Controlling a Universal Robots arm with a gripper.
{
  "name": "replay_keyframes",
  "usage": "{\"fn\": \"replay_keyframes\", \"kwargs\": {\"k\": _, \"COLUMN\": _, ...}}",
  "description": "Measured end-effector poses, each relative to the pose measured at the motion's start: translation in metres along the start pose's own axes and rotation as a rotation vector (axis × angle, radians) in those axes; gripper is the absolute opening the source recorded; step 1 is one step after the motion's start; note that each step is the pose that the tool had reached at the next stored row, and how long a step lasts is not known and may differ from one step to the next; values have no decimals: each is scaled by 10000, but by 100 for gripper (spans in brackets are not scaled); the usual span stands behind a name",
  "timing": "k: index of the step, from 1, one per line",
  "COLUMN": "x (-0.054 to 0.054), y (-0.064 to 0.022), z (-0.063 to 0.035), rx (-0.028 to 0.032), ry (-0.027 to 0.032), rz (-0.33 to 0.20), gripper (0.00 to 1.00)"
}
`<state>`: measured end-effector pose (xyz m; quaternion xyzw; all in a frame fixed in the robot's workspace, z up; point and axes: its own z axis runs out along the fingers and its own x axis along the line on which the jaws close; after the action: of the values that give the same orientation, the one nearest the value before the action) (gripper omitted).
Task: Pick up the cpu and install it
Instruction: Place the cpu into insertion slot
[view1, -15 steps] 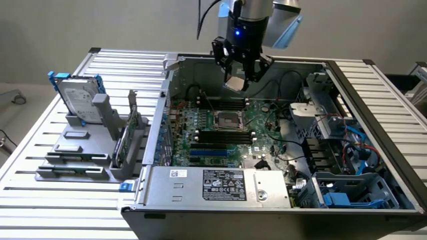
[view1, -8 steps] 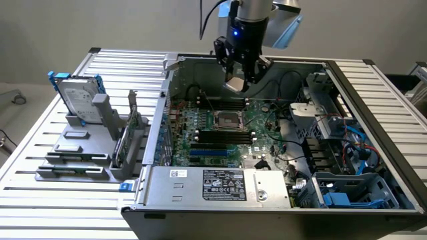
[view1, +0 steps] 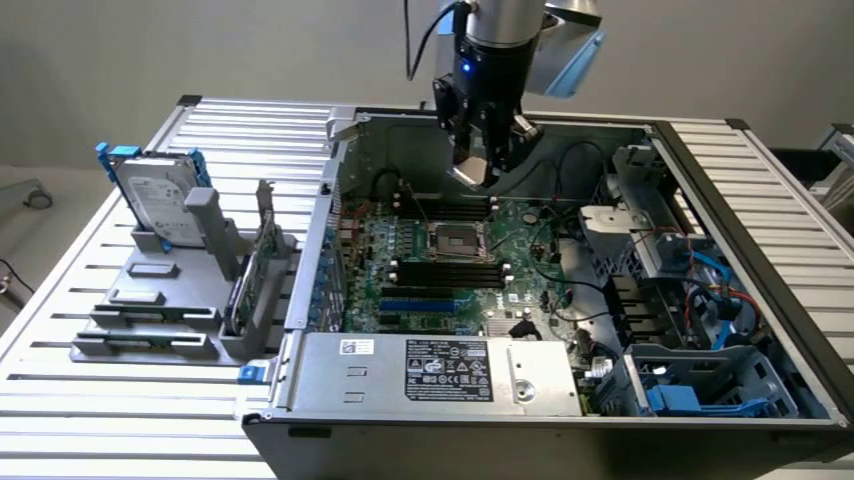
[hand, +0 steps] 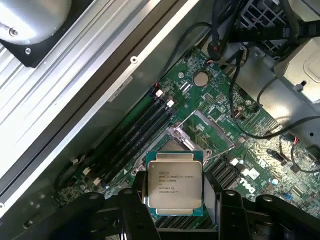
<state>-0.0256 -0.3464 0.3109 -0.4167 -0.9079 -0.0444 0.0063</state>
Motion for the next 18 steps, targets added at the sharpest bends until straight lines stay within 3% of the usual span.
{"fn": "replay_keyframes", "kwargs": {"k": 18, "x": -4, "y": -6, "z": 80, "rx": -145, "ry": -234, "rz": 3137, "gripper": 55}}
